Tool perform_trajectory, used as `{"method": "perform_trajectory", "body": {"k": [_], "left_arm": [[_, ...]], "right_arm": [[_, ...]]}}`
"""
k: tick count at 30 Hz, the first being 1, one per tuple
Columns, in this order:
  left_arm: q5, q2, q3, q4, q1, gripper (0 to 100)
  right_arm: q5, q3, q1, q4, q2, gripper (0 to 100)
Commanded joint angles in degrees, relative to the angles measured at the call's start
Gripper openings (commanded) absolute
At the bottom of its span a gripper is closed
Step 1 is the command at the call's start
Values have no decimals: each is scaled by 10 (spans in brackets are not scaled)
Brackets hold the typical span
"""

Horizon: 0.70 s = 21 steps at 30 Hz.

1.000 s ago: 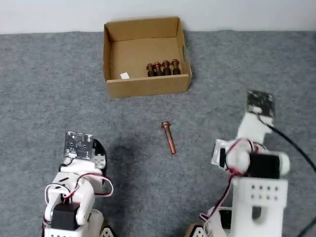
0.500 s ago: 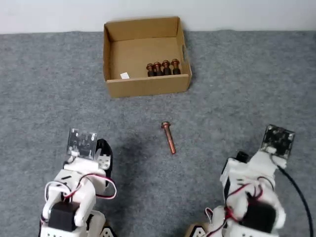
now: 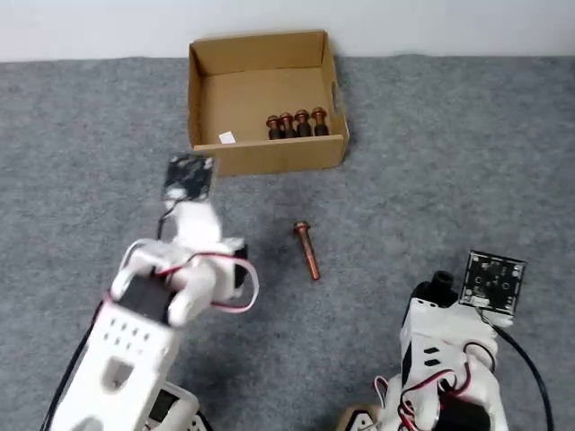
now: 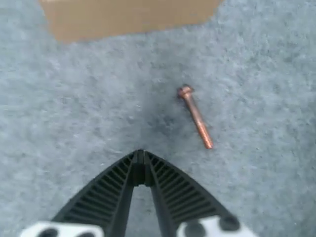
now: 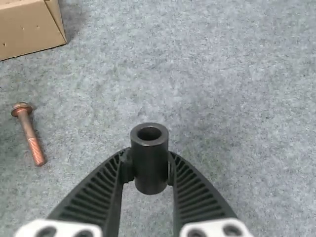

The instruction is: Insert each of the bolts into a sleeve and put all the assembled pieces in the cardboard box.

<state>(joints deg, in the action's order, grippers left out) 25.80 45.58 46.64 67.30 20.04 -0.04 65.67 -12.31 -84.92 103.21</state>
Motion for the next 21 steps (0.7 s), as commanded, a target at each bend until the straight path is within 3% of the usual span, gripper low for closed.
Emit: {"method": "perform_trajectory", "body": {"k": [1, 10, 17, 21], "left_arm": [[11, -93, -87, -10, 30, 5], [14, -318, -255, 8, 101, 14], [70, -484, -408, 81, 102, 169], [71, -568, -482, 110, 101, 188]], "right_arm": [[5, -4, -7, 14, -1, 9], [5, -4, -7, 14, -1, 9], [6, -4, -7, 14, -1, 9], [6, -4, -7, 14, -1, 9]]}}
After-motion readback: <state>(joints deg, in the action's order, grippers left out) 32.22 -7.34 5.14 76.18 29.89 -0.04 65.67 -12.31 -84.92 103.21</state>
